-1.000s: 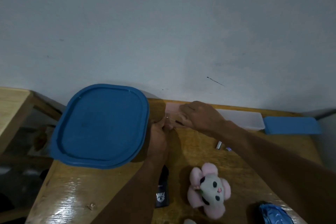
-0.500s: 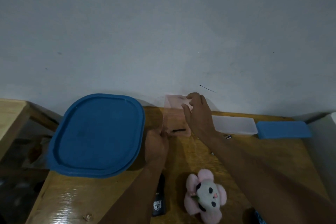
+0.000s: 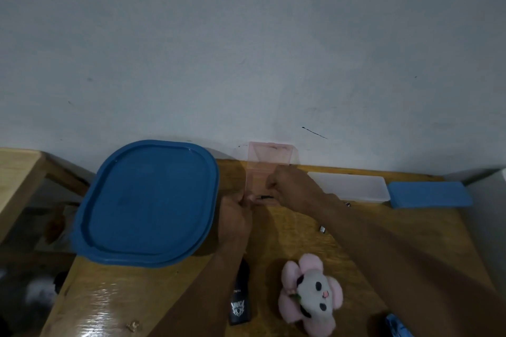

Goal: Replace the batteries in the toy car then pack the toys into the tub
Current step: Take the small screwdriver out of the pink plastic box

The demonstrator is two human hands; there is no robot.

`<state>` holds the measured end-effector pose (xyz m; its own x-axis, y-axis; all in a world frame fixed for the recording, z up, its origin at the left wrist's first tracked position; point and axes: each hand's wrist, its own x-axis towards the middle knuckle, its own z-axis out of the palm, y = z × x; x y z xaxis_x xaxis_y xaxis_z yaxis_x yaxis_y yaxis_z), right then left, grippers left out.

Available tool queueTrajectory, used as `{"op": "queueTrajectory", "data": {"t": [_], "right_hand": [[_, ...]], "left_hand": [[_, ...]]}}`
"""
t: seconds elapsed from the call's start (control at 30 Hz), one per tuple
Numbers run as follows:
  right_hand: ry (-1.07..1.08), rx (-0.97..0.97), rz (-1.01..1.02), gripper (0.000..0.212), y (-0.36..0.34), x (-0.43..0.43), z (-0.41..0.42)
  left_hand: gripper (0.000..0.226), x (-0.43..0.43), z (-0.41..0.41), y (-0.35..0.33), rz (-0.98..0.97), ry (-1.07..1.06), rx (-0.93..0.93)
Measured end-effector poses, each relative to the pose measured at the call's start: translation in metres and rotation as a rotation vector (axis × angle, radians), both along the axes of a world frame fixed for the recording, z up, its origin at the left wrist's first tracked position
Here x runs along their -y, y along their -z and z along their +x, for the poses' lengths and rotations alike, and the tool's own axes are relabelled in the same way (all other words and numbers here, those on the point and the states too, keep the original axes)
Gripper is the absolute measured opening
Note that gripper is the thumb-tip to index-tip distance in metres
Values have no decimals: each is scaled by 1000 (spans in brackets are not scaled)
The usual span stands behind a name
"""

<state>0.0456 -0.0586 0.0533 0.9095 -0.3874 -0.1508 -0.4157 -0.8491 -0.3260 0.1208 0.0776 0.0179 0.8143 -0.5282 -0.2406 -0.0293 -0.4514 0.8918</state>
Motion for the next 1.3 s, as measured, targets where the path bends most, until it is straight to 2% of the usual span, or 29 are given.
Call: {"op": "queueTrajectory", "data": {"t": [0.13, 0.3, 0.37, 0.43, 0.53, 0.63, 0.7, 0.8, 0.9, 1.03, 1.17, 1.23, 1.3], "right_hand": [[-42, -109, -42, 15, -1, -3, 6], [-44, -133, -70, 9, 2, -7, 11], [-31, -140, -34, 24, -2, -6, 10], [-7, -113, -31, 30, -5, -5, 8], [69, -54, -43, 10, -13, -4, -2], [158, 25, 18, 11, -24, -6, -22], [179, 89, 55, 13, -33, -9, -38], [200, 106, 80, 19, -44, -15, -68], [241, 128, 92, 22, -54, -16, -107], [248, 109, 109, 25, -67, -12, -175], [212, 106, 88, 30, -74, -11, -253], [189, 92, 86, 26, -71, -13, -294], [177, 110, 102, 22, -63, -13, -329]], "left_hand": [[18, -1, 0, -3, 18, 18, -14], [20, -1, 0, -4, 34, 30, -12], [20, -3, 0, -5, 51, 31, 8], [18, -3, -1, -9, 74, 51, 45], [17, -4, -4, -19, 114, 95, 89], [19, -11, -12, -20, 233, 108, 222], [22, -15, -22, -26, 292, 99, 244], [25, -19, -44, -42, 346, 238, 420], [31, -18, -74, -57, 292, 337, 520], [36, -14, -135, -75, 242, 423, 532], [32, -11, -212, -79, 249, 346, 521], [45, -14, -254, -78, 340, 410, 434], [57, -20, -290, -63, 289, 403, 473]]}}
